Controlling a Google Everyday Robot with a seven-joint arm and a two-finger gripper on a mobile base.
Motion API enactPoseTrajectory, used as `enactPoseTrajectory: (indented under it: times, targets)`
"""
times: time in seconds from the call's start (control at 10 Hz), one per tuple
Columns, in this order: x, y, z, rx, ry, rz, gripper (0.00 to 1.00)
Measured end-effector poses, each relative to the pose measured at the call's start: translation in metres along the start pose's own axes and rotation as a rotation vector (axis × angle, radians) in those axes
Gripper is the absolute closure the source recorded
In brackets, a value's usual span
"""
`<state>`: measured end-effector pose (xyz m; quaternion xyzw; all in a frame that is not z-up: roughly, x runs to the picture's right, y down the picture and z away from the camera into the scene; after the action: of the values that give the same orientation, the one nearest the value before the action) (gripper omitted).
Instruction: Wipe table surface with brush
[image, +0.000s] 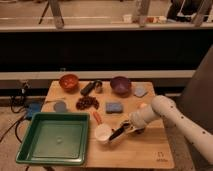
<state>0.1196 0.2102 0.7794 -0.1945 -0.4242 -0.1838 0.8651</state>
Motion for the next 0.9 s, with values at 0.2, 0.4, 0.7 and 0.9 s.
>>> enactPoseTrajectory:
  times: [0.2,0.4,0.7,0.9]
  targets:
    - [0.004,0.006,-0.01,0.009,0.01,0.013,1.0]
    - [0.002,0.015,-0.02,0.012,0.02,0.022,1.0]
    - [-0.012,0.039,-0.027,-0.01,0.025,0.039,1.0]
    - [-0.018,0.055,-0.029,-0.024,0.026,0.058,1.0]
